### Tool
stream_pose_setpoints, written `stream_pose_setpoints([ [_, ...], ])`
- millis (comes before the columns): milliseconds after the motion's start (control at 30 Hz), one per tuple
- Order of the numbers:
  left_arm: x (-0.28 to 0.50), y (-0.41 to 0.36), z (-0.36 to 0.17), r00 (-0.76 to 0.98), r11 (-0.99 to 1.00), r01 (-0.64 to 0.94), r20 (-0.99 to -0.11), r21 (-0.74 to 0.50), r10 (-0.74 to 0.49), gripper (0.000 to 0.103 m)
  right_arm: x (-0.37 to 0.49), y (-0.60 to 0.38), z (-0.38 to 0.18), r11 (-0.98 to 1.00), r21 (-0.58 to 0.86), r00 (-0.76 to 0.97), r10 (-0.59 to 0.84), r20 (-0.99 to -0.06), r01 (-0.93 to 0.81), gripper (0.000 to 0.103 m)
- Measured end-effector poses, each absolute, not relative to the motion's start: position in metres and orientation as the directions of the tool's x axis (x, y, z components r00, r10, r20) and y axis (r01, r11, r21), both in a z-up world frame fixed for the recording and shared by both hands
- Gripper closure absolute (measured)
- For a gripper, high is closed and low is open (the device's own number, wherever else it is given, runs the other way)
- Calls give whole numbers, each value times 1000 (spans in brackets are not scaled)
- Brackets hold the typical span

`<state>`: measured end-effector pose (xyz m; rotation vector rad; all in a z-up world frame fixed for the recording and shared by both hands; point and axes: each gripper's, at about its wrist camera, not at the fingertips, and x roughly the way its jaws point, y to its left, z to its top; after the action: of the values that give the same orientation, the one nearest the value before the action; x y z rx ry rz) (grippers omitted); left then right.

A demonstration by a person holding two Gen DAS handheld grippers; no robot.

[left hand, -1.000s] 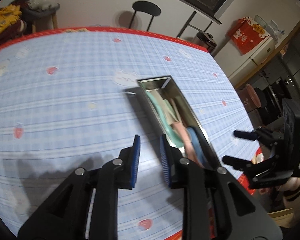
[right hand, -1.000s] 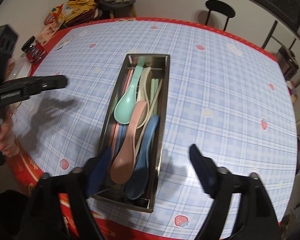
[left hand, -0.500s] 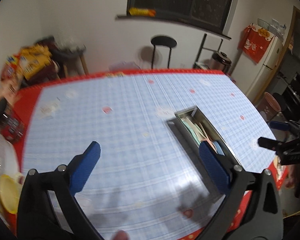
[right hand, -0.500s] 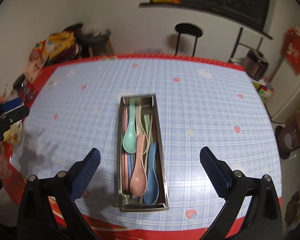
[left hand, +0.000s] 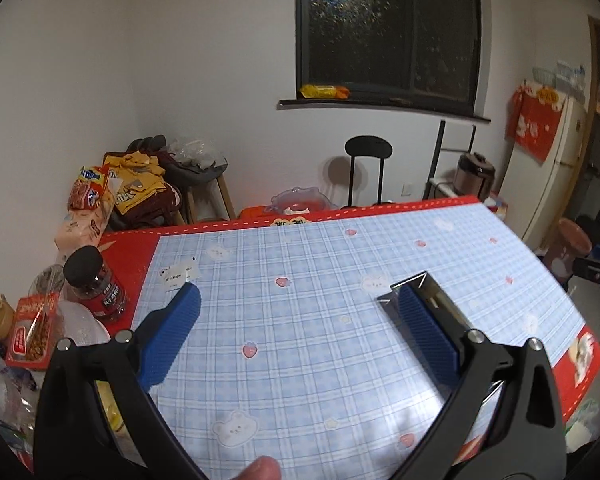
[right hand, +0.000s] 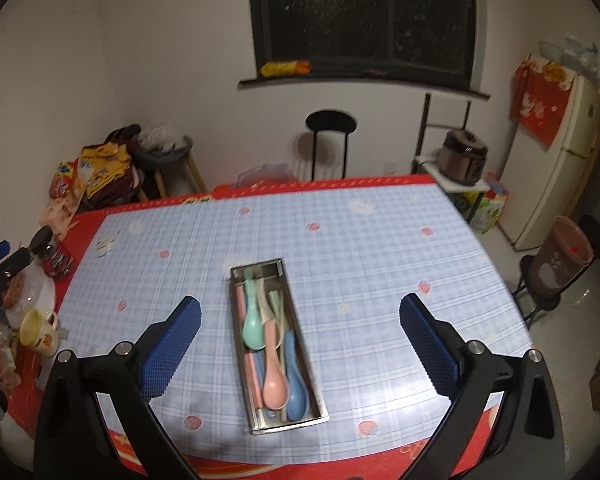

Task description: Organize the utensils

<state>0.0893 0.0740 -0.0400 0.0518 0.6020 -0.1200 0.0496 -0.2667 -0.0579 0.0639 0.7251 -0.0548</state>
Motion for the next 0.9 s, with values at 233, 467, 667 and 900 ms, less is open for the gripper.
stream_pose_setpoints([
  [233, 87, 69, -35, 818, 993, 107, -572, 43, -63, 5, 42, -271, -50, 993, 5, 774, -86, -627, 114, 6],
  [467, 87, 62, -36, 810, 992, 111, -584, 57, -57, 5, 43, -267, -52, 993, -19, 770, -101, -630, 115, 6],
  [667, 85, 61, -35, 814, 991, 124, -576, 53, -71, 5, 43, -264, -53, 990, -50, 772, -136, -621, 134, 6],
  [900, 80, 55, -30, 834, 991, 133, -544, 29, -96, 5, 38, -264, -48, 987, -43, 793, -151, -590, 155, 6],
])
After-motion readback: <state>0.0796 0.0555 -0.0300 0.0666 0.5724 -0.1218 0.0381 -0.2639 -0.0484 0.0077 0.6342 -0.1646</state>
